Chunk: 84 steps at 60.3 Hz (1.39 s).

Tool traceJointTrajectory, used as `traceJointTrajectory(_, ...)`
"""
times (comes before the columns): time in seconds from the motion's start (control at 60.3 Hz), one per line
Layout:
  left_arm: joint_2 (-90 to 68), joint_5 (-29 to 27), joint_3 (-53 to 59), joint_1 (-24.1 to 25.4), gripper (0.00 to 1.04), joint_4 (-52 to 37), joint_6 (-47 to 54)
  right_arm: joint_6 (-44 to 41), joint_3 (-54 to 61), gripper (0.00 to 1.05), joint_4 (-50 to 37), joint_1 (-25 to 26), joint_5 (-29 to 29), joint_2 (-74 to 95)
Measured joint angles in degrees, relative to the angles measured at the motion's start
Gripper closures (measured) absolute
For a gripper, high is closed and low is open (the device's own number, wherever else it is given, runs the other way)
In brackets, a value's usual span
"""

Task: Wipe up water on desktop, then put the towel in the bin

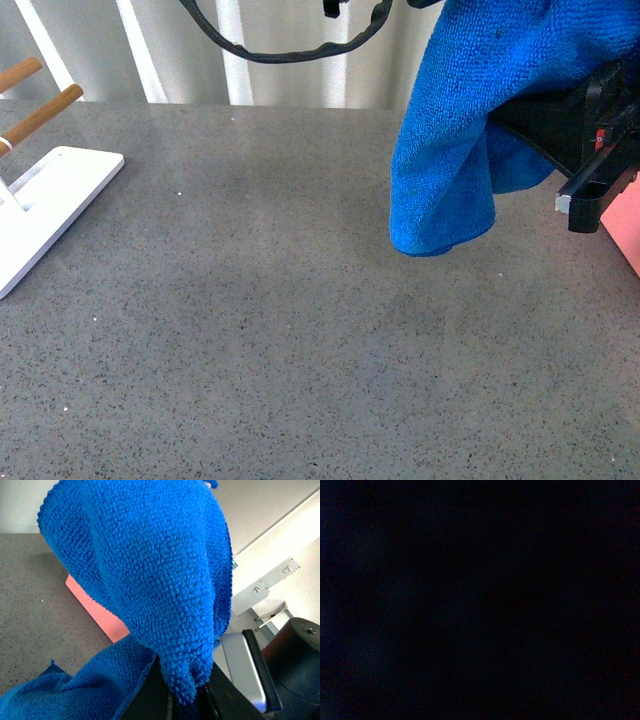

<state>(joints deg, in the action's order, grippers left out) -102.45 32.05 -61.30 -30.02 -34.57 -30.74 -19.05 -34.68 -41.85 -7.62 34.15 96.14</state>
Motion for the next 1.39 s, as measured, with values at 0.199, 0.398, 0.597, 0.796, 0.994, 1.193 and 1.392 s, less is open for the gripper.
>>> traceJointTrajectory(0.199,-0.09,-0.2,0.42,2.05,0.77,2.62,2.51,0.22,0.0,1.01,0.0,1.27,-0.44,-0.13)
traceJointTrajectory(0.398,-0.72,-0.2,0.42,5.75,0.53,5.68,5.44,0.5,0.0,1.01,0.04,1.99,-0.79,-0.7)
traceJointTrajectory(0.597,-0.24,1.73,0.39,14.73,0.2,11.02,9.68,0.87,0.0,1.01,1.25,3.04,-1.42,-1.07)
traceJointTrajectory(0.796,4.09,4.98,0.76,25.09,0.07,19.21,15.91,2.1,-0.07,1.01,2.67,3.8,-3.32,-0.98)
traceJointTrajectory(0.994,13.44,13.64,6.88,33.09,0.07,26.64,21.49,3.02,-0.42,1.01,4.31,4.33,-4.94,0.17)
traceJointTrajectory(1.193,24.63,19.52,13.44,38.62,0.07,32.68,26.36,3.32,-0.42,1.01,4.39,4.44,-5.86,2.29)
traceJointTrajectory(1.392,33.55,2.05,24.48,39.58,0.19,17.84,28.98,3.39,-0.57,1.01,5.07,4.31,-7.13,2.91)
